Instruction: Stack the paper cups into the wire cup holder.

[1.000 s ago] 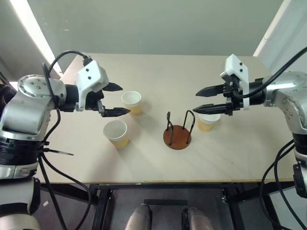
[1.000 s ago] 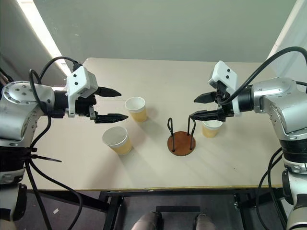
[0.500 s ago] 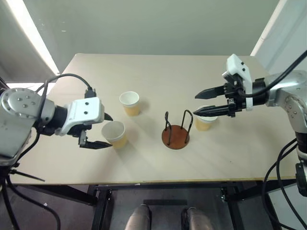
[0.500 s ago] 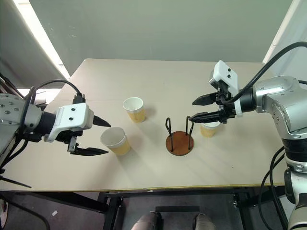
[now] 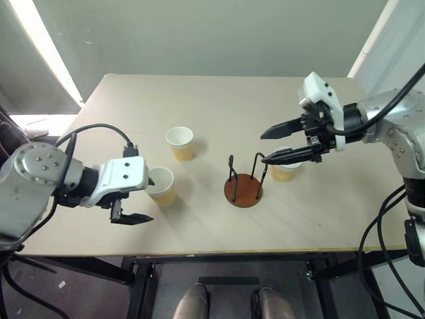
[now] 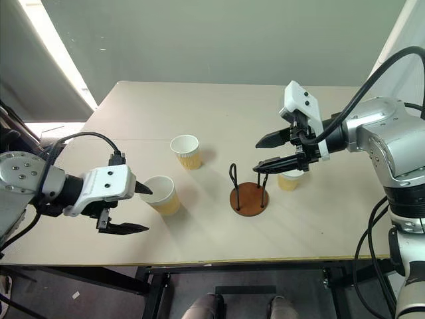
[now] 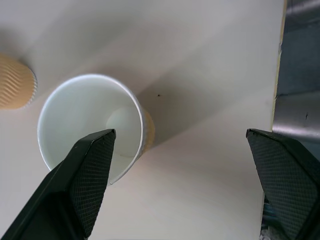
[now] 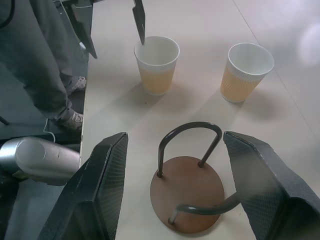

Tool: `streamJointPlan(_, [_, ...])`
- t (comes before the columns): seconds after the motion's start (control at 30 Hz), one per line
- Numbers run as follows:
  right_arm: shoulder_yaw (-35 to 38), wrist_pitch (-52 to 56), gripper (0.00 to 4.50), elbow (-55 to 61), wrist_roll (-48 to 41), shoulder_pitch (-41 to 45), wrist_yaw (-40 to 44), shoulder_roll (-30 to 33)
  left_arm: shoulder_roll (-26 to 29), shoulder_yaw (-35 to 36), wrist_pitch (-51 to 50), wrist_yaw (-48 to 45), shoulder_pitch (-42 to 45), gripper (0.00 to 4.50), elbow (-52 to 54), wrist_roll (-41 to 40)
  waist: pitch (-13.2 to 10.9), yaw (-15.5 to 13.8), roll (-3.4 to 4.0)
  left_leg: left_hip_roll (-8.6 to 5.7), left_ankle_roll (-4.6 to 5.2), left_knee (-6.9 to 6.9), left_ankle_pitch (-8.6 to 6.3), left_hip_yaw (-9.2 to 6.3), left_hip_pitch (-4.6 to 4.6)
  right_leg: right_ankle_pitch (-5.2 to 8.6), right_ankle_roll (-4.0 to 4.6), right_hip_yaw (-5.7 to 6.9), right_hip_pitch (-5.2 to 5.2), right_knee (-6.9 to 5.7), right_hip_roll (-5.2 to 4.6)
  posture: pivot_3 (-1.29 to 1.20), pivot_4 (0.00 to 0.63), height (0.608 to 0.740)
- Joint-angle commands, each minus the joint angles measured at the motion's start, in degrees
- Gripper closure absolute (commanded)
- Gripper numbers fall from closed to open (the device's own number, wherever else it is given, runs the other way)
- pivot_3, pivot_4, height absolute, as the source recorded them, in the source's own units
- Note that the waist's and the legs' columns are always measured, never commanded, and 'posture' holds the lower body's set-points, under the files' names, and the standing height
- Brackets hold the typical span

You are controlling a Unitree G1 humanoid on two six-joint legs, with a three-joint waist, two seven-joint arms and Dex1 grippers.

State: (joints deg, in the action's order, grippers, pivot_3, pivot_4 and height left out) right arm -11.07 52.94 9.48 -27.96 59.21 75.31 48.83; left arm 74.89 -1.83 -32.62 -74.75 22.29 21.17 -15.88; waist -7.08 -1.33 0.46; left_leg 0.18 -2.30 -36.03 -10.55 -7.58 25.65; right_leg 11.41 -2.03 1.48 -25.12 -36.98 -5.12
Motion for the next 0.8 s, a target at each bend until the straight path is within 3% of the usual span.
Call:
streamJointPlan(0.03, [1.0, -0.2, 1.37, 1.3, -0.7, 1.2, -0.2, 0.3, -0.9, -1.7, 2.3, 0.6, 2.1, 0.0, -2.8, 2.7, 0.0, 0.0, 0.0, 0.0, -0.01, 0.0, -0.01, 0.0, -0.02, 0.01, 0.01, 0.0, 0.0, -0.02, 0.0, 0.0, 0.15, 0.74])
streamJointPlan(0.53, [1.5, 0.8, 1.37, 2.6, -1.2, -0.2, -1.4, 0.9, -8.5, -9.9, 6.5, -1.7, 9.8, 0.0, -10.3, 8.5, 0.0, 0.0, 0.0, 0.0, -0.01, 0.0, -0.01, -0.01, -0.03, 0.01, 0.02, 0.0, 0.0, -0.04, 0.0, 0.0, 0.15, 0.74])
streamJointPlan(0.63, [1.8, 1.1, 1.34, 2.9, -1.3, -0.5, -1.8, 1.0, -9.1, -10.7, 8.0, -2.4, 10.5, 0.61, -11.7, 9.4, 0.0, 0.0, 0.0, 0.0, -0.01, 0.0, -0.01, -0.01, -0.03, 0.01, 0.02, 0.0, 0.0, -0.04, 0.0, 0.0, 0.15, 0.74])
streamJointPlan(0.8, [2.1, 1.7, 1.34, 3.3, -1.5, -0.9, -2.2, 0.9, -9.4, -11.2, 9.4, -4.0, 10.7, 2.46, -12.9, 10.1, 0.0, 0.0, 0.0, 0.0, 0.0, 0.0, -0.01, -0.01, -0.02, 0.01, 0.02, 0.0, 0.0, -0.04, 0.0, 0.0, 0.15, 0.74])
